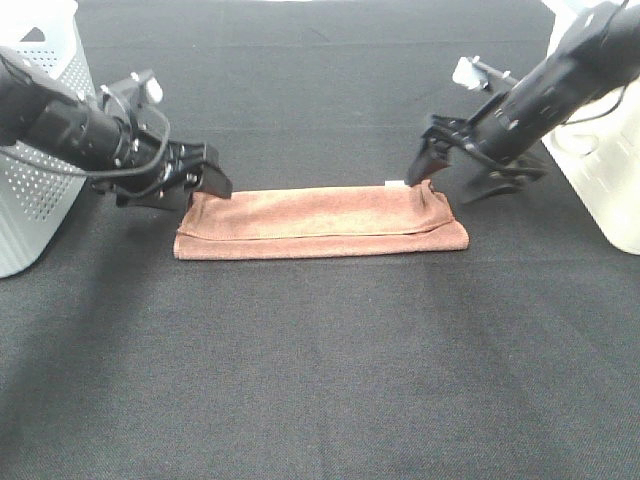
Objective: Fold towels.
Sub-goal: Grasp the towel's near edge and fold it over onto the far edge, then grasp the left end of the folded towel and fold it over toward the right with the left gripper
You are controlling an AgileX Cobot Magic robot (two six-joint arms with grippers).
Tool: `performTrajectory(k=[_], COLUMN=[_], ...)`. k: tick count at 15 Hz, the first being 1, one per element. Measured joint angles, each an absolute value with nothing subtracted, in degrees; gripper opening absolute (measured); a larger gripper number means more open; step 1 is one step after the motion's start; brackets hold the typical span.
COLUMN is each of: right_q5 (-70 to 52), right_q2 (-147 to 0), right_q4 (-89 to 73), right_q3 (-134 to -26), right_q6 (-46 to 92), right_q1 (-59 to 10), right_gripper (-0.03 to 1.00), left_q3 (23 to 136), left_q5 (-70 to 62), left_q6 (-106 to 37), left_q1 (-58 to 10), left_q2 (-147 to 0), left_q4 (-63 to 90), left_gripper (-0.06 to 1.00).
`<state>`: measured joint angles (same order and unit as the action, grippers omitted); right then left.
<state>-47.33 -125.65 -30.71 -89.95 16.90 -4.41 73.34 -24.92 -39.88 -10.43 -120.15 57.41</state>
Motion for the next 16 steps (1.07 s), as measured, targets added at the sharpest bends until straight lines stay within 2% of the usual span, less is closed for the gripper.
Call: performTrajectory(k=[5,9,11,13,15,16], right_q5=[-52.0,-51.5,-50.8,-50.6,-50.6,-50.6], right_q2=[-125.2,-125.2,-125.2,-125.2,-125.2,-125.2], right_q4=[-22.4,-22.1,-22.1,-22.1,-21.8,-21.7], right_q3=[-90.0,-90.0,-90.0,-90.0,-90.0,-90.0], right_q6=[10.5,10.4,10.4,10.4,10.4,10.4], right_q1=[-4.4,-4.4,-4.4,-4.4,-4.4,-4.4], right_gripper=[0.79,0.79,0.79,0.79,0.79,0.79], left_q3=[73.6,75.6,79.0,82.0,82.5,82.8], left_q5=[-24.8,-25.8,-28.5,-31.8,-32.8,-33.0], left_q6=[-20.6,-18.9,-18.8,-18.4,-18.0,-18.0], left_q1=[-10.4,-10.4,-10.4,-10.4,-10.4,-10.4], left_q2=[-122.0,-124.6,-127.1,-129.4,-130.4,-130.5], left_q4=[45.6,46.3,47.9,49.6,49.7,49.7], left_gripper=[0.76,0.74,0.69,0.45,0.08,0.03])
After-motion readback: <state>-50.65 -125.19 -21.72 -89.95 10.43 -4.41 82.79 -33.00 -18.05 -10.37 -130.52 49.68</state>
